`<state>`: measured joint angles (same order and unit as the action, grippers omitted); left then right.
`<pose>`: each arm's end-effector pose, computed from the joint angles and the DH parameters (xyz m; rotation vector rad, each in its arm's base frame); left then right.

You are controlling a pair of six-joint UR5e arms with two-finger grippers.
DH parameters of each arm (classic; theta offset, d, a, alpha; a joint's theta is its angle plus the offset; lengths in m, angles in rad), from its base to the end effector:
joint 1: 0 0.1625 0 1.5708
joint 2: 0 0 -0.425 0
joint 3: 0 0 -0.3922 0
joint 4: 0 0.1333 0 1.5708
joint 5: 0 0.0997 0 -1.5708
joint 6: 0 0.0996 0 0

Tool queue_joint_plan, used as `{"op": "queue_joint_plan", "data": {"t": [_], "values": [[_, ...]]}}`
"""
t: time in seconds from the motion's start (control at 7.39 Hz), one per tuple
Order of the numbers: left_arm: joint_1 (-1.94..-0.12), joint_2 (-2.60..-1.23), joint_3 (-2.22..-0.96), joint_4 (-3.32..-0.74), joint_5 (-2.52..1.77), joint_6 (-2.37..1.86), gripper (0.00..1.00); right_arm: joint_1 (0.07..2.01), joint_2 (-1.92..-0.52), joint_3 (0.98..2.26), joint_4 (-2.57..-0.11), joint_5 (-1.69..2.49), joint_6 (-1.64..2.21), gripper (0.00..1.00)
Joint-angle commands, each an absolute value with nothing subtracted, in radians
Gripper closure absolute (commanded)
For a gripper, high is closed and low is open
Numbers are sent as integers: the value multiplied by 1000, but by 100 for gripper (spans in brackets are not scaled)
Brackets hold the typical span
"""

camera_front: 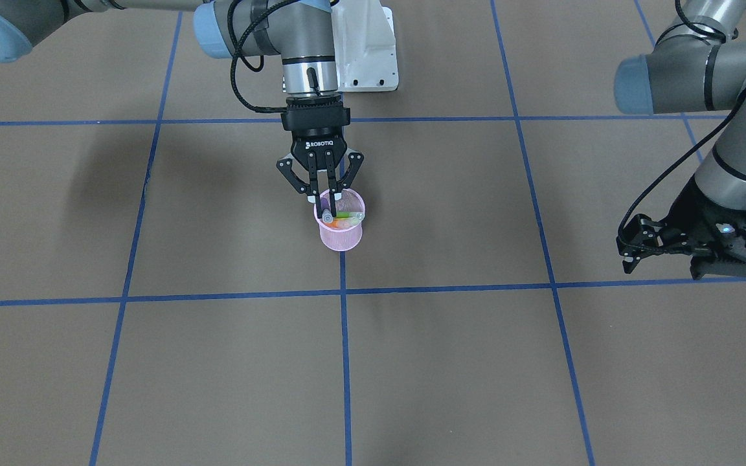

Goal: Collect pens into pen holder
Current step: 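Lower the purple marker into the pink cup and open the right gripper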

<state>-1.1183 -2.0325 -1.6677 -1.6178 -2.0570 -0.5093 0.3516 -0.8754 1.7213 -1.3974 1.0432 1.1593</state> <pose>0.2079 -0.6261 0.3508 0.3081 0.6918 0.0931 -0.5545 -0.3988 0.1554 0.8155 -0.7433 0.2150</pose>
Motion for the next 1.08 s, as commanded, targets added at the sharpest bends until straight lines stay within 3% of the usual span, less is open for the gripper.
{"op": "queue_joint_plan", "data": {"t": [0.0,0.27,0.41,0.95], "values": [[-1118,-2033,-1663,-1620,-2057,-509,0,328,-879,1717,-1397,1014,1164,100],[-1118,-2031,-1663,-1621,-2057,-509,0,324,-874,1689,-1397,986,1164,14],[-1118,-2031,-1663,-1621,-2057,-509,0,322,-867,1675,-1397,967,1169,2],[-1156,-2034,-1661,-1623,-2069,-479,0,386,-859,1753,-1344,1145,1155,1]]}}
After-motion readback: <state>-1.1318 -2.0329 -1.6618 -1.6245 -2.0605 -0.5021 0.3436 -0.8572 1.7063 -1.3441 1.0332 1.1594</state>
